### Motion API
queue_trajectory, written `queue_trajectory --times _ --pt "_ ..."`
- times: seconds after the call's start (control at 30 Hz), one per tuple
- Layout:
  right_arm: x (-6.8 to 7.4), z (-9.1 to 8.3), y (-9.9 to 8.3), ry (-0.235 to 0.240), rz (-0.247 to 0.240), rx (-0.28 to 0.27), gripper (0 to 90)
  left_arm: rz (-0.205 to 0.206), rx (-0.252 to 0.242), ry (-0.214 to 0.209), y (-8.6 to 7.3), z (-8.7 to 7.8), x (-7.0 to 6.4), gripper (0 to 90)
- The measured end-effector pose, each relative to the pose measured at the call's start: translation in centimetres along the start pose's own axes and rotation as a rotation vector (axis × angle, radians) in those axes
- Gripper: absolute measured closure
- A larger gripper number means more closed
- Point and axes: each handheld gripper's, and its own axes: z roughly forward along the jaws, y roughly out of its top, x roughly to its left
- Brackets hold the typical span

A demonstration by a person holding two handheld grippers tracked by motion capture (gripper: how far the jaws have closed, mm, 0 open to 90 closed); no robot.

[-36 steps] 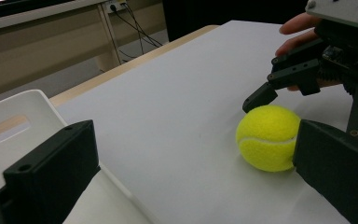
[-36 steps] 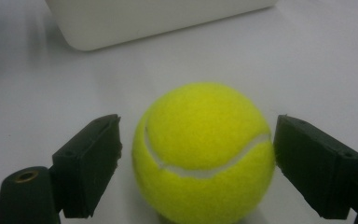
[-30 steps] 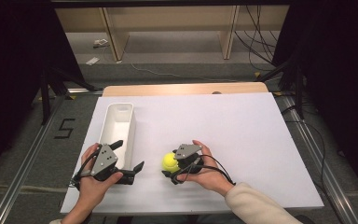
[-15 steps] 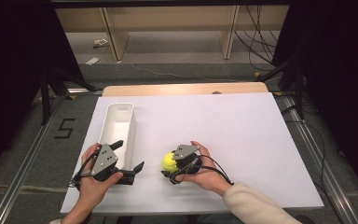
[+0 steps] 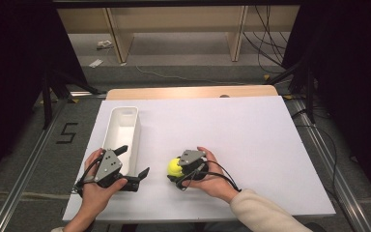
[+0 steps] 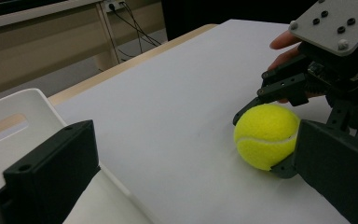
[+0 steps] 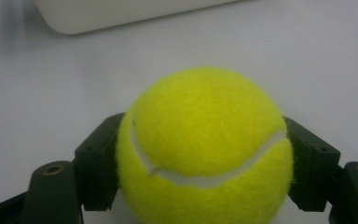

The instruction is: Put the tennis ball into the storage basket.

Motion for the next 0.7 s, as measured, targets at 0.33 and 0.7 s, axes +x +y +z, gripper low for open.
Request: queue_trajectory --times 0.33,0.7 --pt "-0.06 -0.09 0.1 0.009 0.001 0.007 26.7 0.0 0.0 -0.001 0.0 -0.01 -0.01 0.0" --pt "-0.12 -0.33 0.41 0.008 0.004 -0.005 26.8 -0.003 -0.003 -0.001 0.0 -0.04 -0.01 0.0"
